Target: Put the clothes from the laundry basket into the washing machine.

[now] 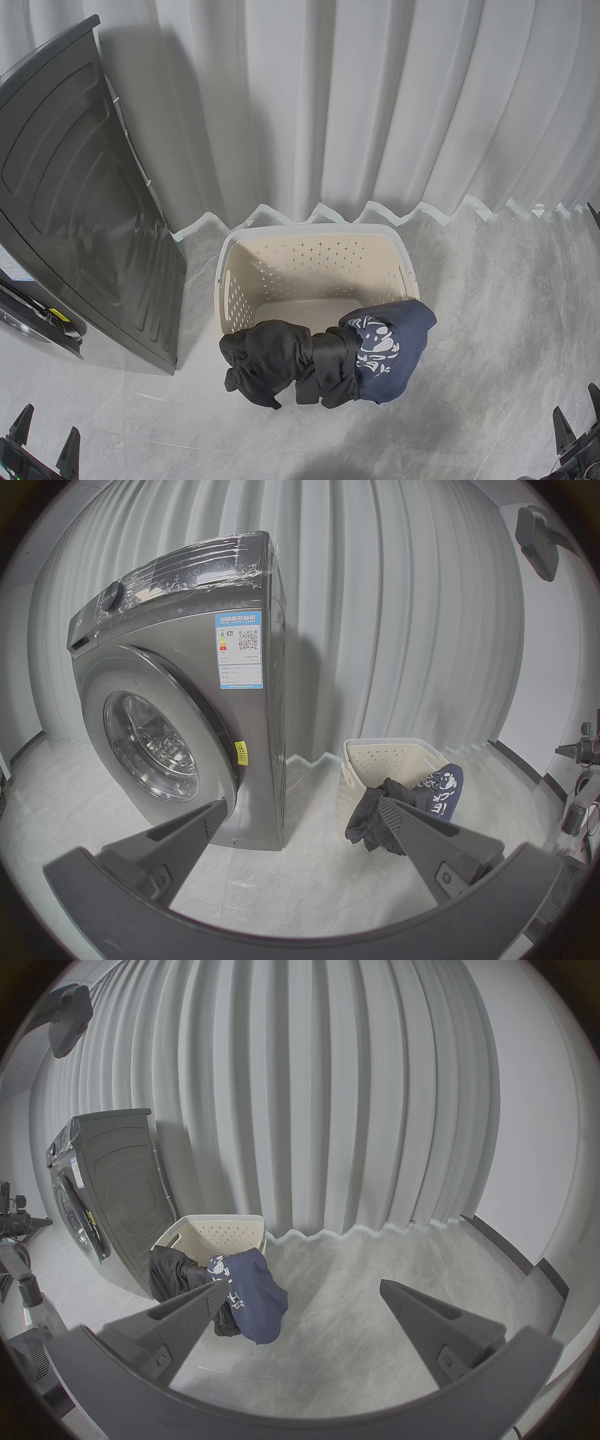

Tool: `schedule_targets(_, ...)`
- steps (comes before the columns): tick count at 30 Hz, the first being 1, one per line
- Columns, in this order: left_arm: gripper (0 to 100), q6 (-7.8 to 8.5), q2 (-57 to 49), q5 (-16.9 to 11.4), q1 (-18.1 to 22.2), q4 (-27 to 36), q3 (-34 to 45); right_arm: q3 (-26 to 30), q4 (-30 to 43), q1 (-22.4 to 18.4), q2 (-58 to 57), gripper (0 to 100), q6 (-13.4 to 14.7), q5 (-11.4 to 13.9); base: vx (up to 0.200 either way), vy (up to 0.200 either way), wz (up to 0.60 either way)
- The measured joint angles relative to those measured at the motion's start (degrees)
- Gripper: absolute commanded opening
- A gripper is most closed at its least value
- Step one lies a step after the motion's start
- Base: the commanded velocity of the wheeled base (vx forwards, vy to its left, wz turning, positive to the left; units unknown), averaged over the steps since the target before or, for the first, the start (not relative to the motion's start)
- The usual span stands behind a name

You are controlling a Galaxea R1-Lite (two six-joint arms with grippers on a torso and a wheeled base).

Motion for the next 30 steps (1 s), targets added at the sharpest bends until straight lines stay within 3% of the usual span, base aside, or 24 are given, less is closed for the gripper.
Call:
schedule_targets(3,100,0.00,0.0,0.0,0.0,0.0,0.0,0.0,0.0,0.0,0.0,100,0.0,0.0,0.000,-0.200,0.00)
schedule_targets(30,100,-0.15,0.0,0.1,0.0,0.0,0.0,0.0,0.0,0.0,0.0,100,0.0,0.0,0.000,0.000,0.00)
